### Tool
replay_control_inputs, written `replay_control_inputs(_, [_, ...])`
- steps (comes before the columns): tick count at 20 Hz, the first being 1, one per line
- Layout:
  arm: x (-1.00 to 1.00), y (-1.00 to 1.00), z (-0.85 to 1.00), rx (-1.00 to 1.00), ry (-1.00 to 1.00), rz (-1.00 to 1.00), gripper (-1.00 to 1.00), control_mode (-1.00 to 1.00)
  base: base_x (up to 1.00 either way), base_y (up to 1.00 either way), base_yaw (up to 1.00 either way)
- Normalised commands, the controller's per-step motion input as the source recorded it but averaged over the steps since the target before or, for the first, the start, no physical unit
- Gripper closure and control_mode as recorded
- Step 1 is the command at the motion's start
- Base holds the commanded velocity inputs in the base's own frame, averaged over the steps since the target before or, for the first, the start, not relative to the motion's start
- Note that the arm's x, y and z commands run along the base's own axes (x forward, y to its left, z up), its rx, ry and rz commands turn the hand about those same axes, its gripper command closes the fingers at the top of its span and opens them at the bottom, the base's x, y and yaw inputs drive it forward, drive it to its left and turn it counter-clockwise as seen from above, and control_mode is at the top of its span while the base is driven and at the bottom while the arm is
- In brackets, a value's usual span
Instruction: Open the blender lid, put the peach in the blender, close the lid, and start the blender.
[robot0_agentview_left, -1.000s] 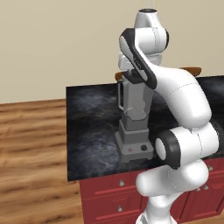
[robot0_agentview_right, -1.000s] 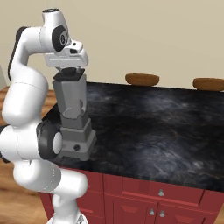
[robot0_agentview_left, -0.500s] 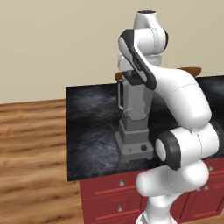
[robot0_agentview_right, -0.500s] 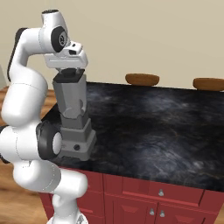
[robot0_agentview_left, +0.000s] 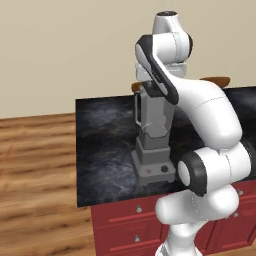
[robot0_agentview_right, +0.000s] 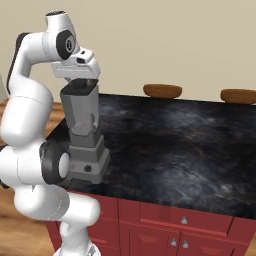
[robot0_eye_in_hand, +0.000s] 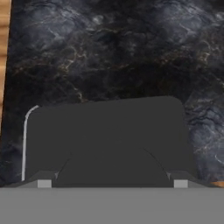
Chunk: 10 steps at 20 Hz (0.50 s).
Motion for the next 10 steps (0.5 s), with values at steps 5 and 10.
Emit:
replay_control_inputs(5, [-0.10, 0.03, -0.04, 0.00, 0.04, -0.09, 1.00, -1.00, 0.00, 0.00, 0.00])
replay_control_inputs(10, [0.00, 0.08, -0.27, 0.02, 0.03, 0.00, 1.00, -1.00, 0.00, 0.00, 0.00])
